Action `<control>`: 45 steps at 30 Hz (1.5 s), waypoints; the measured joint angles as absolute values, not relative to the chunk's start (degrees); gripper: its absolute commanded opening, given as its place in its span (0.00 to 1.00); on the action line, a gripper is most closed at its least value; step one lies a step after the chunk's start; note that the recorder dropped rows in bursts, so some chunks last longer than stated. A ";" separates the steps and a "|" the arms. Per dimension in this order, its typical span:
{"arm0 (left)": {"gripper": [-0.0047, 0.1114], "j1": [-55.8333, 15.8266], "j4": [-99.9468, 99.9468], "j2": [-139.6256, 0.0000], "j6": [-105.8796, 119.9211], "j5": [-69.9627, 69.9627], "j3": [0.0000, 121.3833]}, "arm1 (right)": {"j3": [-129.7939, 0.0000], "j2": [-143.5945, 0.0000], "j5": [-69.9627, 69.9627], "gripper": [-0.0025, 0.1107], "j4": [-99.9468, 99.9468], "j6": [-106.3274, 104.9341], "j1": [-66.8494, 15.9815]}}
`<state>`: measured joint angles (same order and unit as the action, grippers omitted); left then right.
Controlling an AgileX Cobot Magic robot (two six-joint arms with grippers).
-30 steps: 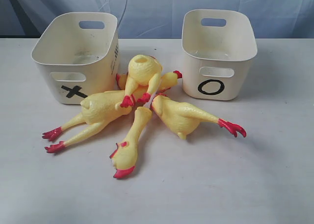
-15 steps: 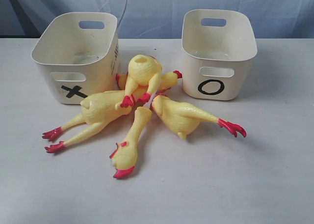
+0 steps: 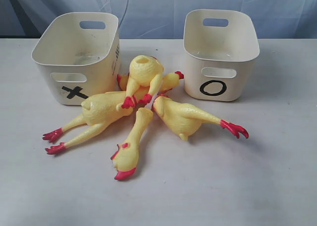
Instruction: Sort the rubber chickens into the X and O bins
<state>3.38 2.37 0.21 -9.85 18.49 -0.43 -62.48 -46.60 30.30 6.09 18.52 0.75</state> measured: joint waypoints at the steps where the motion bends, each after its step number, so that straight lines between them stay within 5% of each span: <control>1: 0.04 3.38 2.37 0.21 -9.85 18.49 -0.43 | -62.48 -49.10 33.68 0.01 9.66 17.50 0.75; 8: 0.04 3.38 2.37 0.21 -9.85 18.49 -0.43 | -62.48 -64.99 39.81 0.01 44.89 -5.42 0.62; 13: 0.04 3.38 2.37 0.21 -9.85 18.49 -0.43 | -62.48 -71.94 48.38 0.01 83.47 -47.75 0.36; 19: 0.04 3.38 2.37 0.21 -9.85 18.49 -0.43 | -64.49 -76.72 59.13 0.03 85.55 -80.80 -7.51; 22: 0.04 3.38 2.37 0.21 -9.85 18.49 -0.43 | -67.34 -78.64 49.98 0.22 69.99 -82.18 -14.80; 26: 0.04 3.38 2.37 0.21 -9.85 18.49 -0.43 | -70.71 -83.84 38.57 0.70 56.38 -77.89 -23.51; 28: 0.04 3.38 2.37 0.21 -9.85 18.49 -0.43 | -72.51 -86.48 33.25 0.80 54.14 -75.65 -26.83; 37: 0.04 3.38 2.37 0.21 -9.85 18.49 -0.43 | -82.36 -100.73 24.19 0.60 46.41 -70.40 -31.82; 45: 0.04 3.38 2.37 0.21 -9.85 18.49 -0.43 | -87.90 -110.21 30.30 0.60 22.95 -57.09 -32.04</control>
<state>3.38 2.37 0.21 -9.85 18.49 -0.43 -87.90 -110.21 30.30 22.95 -57.09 -32.04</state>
